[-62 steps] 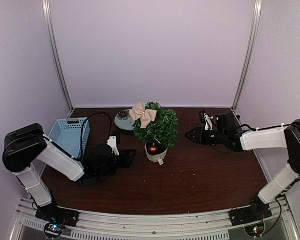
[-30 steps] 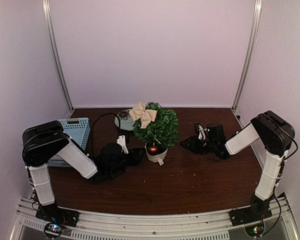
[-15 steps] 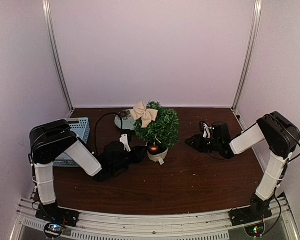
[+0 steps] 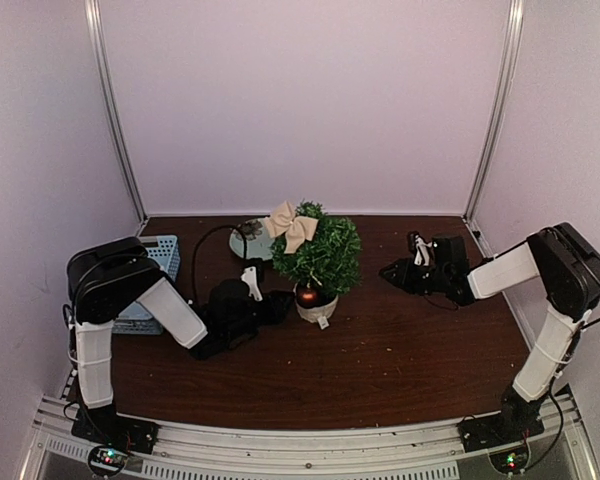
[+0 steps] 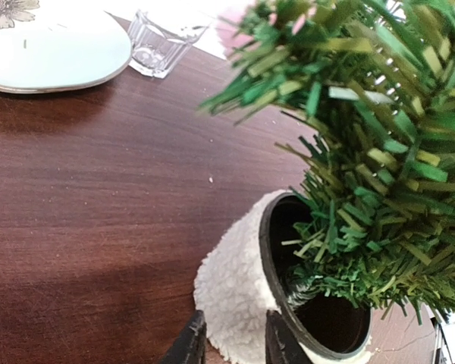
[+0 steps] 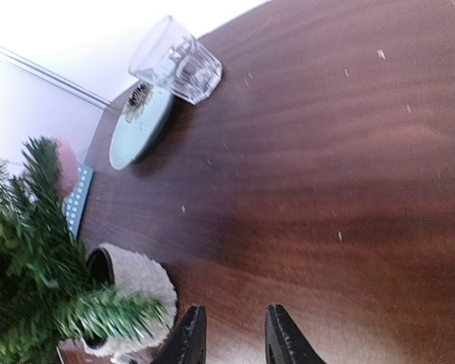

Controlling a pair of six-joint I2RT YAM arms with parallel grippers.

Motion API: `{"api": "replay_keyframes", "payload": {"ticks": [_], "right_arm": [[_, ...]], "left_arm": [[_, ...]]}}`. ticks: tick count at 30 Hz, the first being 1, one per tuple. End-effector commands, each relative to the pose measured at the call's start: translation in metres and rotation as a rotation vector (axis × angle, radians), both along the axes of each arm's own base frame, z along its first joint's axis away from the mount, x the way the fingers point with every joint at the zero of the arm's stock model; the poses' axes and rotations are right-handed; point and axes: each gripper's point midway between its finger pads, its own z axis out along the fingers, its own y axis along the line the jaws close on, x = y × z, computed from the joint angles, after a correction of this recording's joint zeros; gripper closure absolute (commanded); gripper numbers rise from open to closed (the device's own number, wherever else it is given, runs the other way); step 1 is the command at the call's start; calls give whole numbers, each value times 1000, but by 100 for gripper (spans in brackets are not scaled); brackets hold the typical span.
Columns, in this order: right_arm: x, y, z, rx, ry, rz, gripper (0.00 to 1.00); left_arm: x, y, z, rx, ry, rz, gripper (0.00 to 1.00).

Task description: Decorate the small christmas tree

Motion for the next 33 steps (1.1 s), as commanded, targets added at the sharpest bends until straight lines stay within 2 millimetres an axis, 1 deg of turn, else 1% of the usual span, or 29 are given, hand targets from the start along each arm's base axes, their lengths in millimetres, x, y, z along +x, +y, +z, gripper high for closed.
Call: {"api": "replay_keyframes", "payload": {"ticks": [1,5,8,13,22,29,33], "right_arm": [[21,6,21,0,-68,32,72],[33,13,21,6,-65,55,72],[40,20,17,43,-51,68,72],[51,37,17,125,-37,112,72],[49,70,22,174,-29,204,65],[53,84,8,234,7,246,65],[50,91,2,254,29,269,66]], "left_arm": [[4,-1,12,-68,-31,-6,73],[0,3,11,-71,-26,-6,72],[-2,5,11,-76,-25,-8,71],[-6,8,11,-79,-24,-11,69],[-13,9,13,-91,-36,-28,59],[-17,1,17,-103,-48,-56,58],[-18,-3,18,-103,-53,-66,58]]}}
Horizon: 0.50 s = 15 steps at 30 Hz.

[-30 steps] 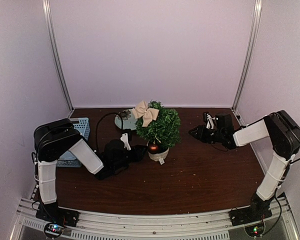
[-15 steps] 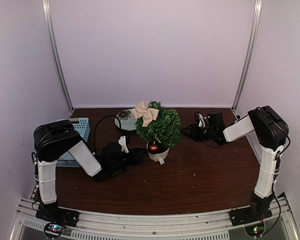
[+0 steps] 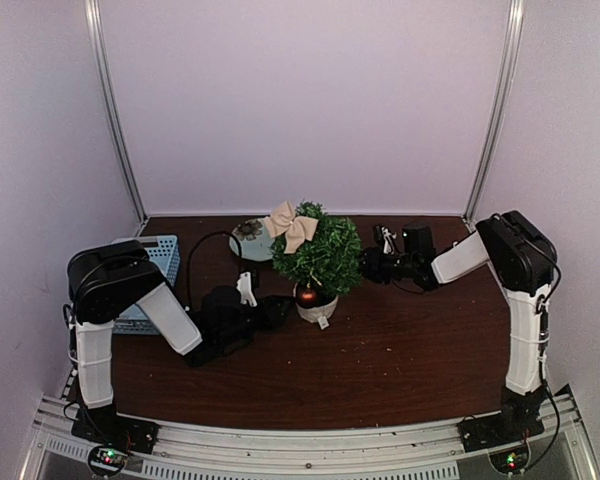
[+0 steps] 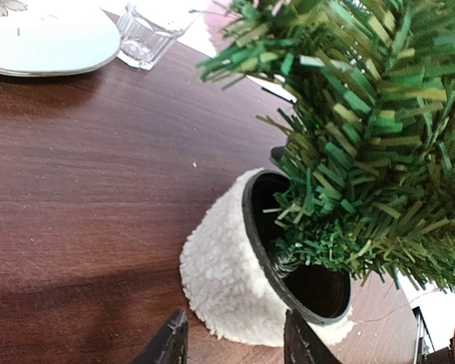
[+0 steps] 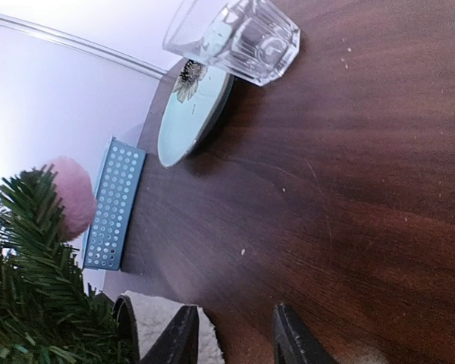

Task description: Decorate the small christmas tree

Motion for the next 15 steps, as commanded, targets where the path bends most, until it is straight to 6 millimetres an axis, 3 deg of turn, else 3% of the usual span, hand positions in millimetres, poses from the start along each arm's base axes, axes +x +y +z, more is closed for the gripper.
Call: {"api": "replay_keyframes", "payload": {"ticks": [1,15], "right_arm": [[-4,15,9,51,-9,51,66],[-32,26,10,61,-4,91,67]], "left_arm": [[-2,-8,18,-46,-51,-23,58],[1,-10,15,-54,-50,-19,58]]}}
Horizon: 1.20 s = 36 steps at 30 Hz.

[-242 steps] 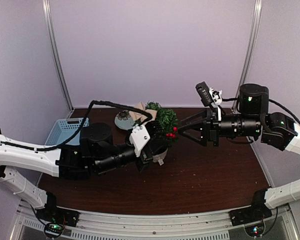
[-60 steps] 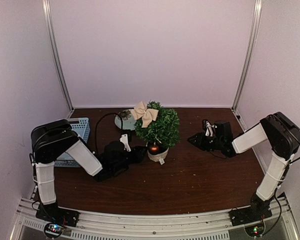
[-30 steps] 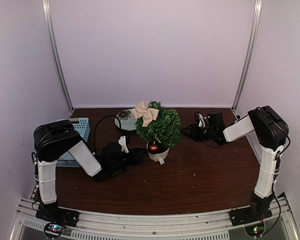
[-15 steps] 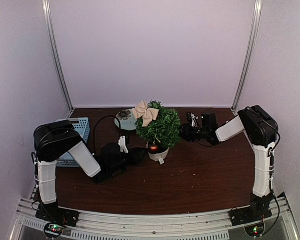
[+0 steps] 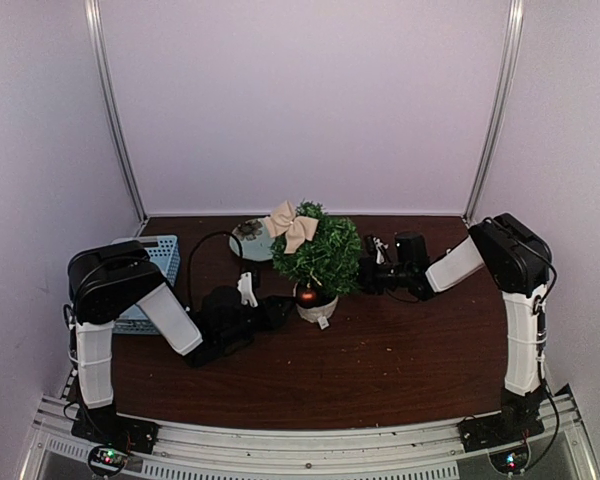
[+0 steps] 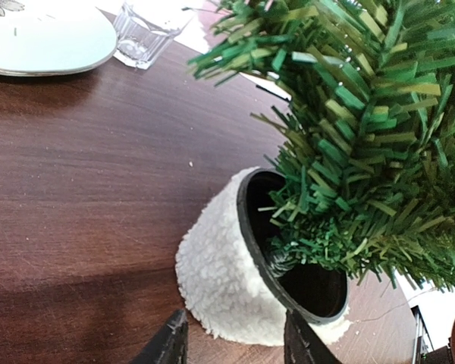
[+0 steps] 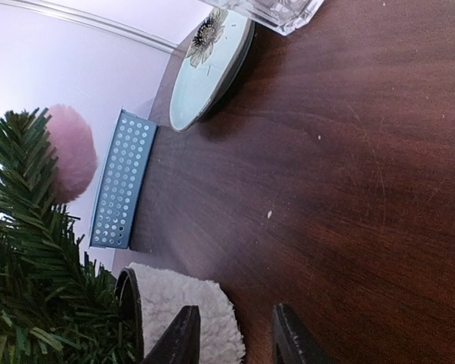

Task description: Decorate the small christmas tree

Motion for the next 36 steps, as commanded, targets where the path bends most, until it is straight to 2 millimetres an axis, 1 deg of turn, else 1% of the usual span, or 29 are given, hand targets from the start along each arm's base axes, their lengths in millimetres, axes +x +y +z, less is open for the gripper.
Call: {"api": "replay_keyframes", "payload": {"ticks": [1,9,13,18,21,29,36], "right_arm": [[-10,5,24,40,-49,28,67],[-21,11,24,39,-55,56,67],[-24,14,23,40,-51,63,67],[-29,14,23,42,-48,65,68],[-32,13,23,43,-47,62,68],[-42,11,22,41,-43,64,69],[-52,13,18,38,-34,74,69]], "left_arm": [[3,-9,15,-54,-49,-15,58],[5,-16,15,-57,-52,-38,59],[7,-16,14,-58,-47,-36,61],[12,-13,12,-52,-45,-27,62],[11,-18,12,-49,-42,-63,63],[14,-18,9,-49,-38,-68,63],[17,-21,7,-62,-34,-88,60]]}}
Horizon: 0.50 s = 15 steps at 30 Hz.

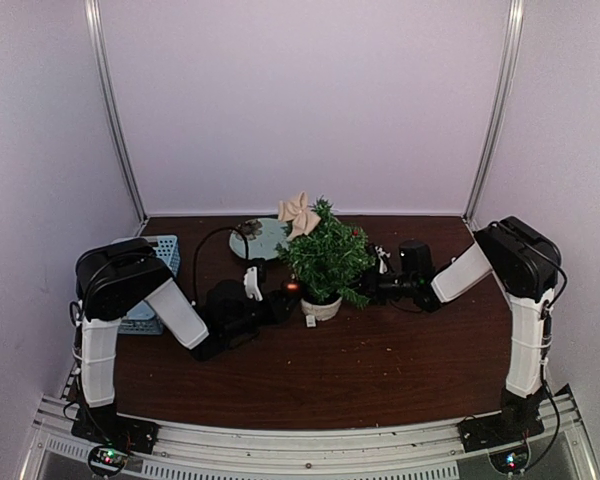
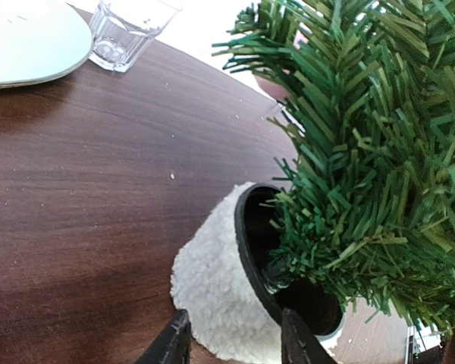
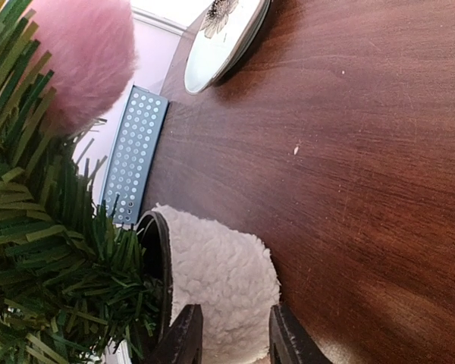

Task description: Decorate the small christmas tree

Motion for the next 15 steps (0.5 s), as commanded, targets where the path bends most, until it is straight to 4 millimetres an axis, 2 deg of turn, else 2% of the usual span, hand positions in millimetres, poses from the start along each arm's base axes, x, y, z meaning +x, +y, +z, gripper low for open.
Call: {"api": "replay_keyframes", "payload": {"ticks": [1,15], "right_arm": [[-11,10,18,27,-51,31,69],[-23,16,19,29,-54,39,69]], "left_arm": [[4,-8,4,-33,-23,-37,60],[12,-11,1,-34,-15,-56,58]]}}
